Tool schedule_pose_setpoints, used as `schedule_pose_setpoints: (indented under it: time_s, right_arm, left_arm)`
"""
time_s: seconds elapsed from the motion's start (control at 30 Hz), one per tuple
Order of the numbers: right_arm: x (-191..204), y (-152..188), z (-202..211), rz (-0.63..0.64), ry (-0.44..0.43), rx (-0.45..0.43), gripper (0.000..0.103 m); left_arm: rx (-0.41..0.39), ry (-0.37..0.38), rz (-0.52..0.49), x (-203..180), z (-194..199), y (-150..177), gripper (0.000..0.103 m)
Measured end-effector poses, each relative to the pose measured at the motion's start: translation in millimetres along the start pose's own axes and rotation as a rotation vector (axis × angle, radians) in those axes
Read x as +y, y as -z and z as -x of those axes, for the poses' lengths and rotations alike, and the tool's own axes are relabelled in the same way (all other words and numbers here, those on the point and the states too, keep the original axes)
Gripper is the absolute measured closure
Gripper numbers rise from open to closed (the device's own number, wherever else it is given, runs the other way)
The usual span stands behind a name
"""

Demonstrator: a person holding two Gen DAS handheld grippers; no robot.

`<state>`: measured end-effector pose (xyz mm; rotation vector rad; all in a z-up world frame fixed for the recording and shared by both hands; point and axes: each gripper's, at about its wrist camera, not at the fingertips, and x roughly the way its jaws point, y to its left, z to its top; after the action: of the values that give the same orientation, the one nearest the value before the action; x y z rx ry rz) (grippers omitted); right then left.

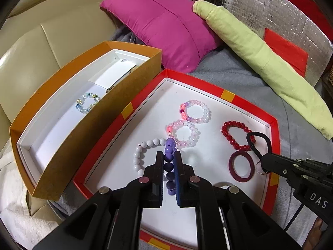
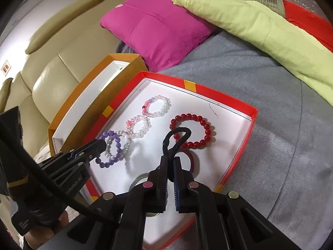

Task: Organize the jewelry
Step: 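Lower the purple bracelet and hair tie into the tray with both tools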

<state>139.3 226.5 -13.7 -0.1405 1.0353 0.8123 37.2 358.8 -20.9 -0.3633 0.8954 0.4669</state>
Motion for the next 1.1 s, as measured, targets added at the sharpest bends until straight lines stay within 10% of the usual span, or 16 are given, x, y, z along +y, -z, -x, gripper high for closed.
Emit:
schedule_pose_setpoints:
  time_s: [1.1]
  right_arm:
    - [2, -14, -46, 0.002, 0.034, 0.082, 0.097]
  left_arm:
    - [0.045, -0.047, 0.004, 11, -38, -16, 0.094]
